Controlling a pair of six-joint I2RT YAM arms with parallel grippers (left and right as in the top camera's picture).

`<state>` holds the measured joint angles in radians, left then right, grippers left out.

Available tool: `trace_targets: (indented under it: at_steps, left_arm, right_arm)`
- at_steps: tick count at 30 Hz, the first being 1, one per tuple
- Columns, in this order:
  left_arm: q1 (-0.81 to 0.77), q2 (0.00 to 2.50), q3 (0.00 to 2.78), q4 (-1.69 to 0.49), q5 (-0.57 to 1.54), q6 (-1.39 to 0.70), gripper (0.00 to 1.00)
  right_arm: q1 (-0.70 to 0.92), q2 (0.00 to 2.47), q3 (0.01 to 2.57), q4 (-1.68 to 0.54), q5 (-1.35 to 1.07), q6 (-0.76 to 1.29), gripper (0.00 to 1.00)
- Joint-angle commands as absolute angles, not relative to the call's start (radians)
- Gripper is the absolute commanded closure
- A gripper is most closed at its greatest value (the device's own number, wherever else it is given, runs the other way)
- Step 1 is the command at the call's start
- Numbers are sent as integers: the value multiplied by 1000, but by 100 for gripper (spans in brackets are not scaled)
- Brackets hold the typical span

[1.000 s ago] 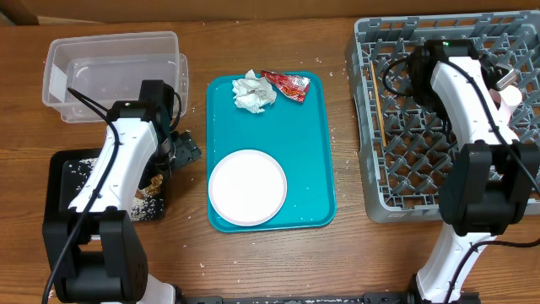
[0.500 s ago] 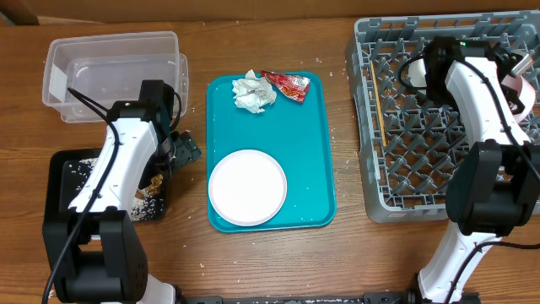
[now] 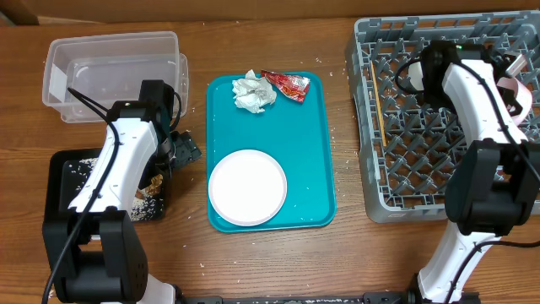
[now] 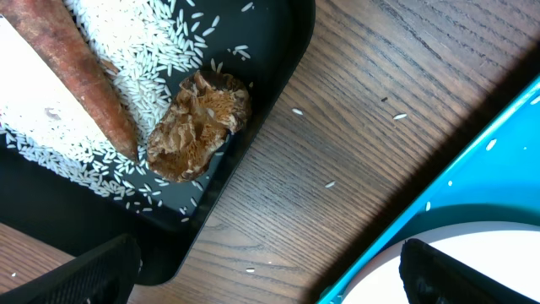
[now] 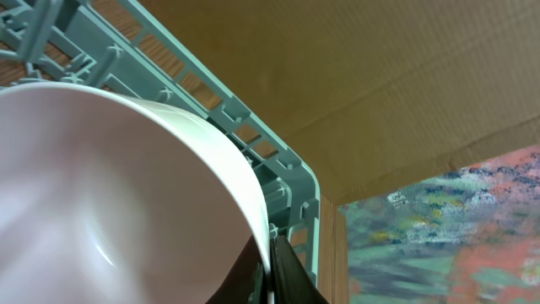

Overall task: Sort waste into correct bins and load items into the dishwasher
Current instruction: 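Carry the pink bowl right over the dish rack, then lower the pink bowl upside down into the rack and release it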

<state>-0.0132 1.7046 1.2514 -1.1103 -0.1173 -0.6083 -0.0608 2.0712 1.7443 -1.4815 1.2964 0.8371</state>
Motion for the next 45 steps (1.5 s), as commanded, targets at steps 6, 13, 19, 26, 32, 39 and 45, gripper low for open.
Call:
trace_targets:
  at_steps: [6,13,19,26,32,39,45]
  left_arm:
    - [-12,1715,1252,-1110,-131,-628,0]
    - [-12,1715,1252,-1110,-131,-628,0]
    - [-12,1715,1252,-1110,-131,-628,0]
    - [-12,1715,1252,-1110,-131,-628,0]
    - [-12,1715,1252,-1110,-131,-628,0]
    - [-12,1715,1252,-1110,-131,-628,0]
    - [-12,1715,1252,-1110,-131,-628,0]
  right_arm:
    - [8,2077,1695,-1481,1327,833,96]
    - [8,2076,1650,-1477,1485,833,96]
    - [8,2076,1650,-1436,1544,806,96]
    - [8,2078,1625,-1359,1480,706,96]
    - [12,2078,1546,-1327,1480,706,96]
    - [14,2076,1540,-1337,1414,708,92]
    - [11,2041,1595,-1378,1135,755,93]
